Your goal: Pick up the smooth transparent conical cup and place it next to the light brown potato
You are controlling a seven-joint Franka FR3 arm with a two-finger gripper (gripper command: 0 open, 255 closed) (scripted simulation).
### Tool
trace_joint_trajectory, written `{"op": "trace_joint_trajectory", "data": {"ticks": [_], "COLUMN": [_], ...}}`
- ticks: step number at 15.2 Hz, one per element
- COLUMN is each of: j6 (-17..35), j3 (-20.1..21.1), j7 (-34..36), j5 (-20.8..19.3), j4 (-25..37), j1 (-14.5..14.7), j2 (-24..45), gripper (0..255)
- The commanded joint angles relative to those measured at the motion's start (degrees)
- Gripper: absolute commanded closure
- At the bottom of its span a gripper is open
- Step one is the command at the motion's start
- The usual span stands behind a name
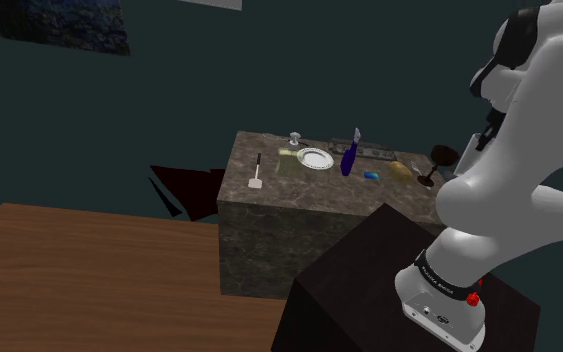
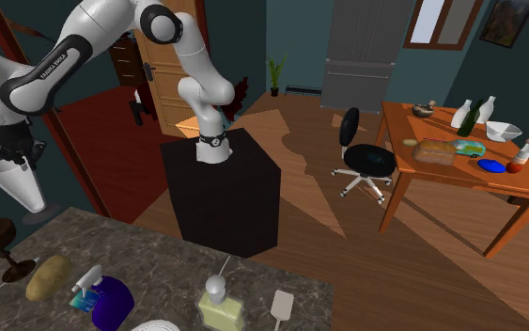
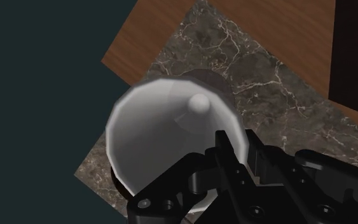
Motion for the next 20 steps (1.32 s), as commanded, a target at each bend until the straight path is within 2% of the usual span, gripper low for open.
{"op": "trace_joint_trajectory", "data": {"ticks": [1,20], "j6": [1.3,12.2], "j3": [0.5,6.0], "j7": [-0.4,-4.6], "j5": [0.8,8.3], "j4": [-0.4,-2.8], "j1": [-0.4,-4.6], "j2": [1.0,10.4], "gripper": [255,255]}}
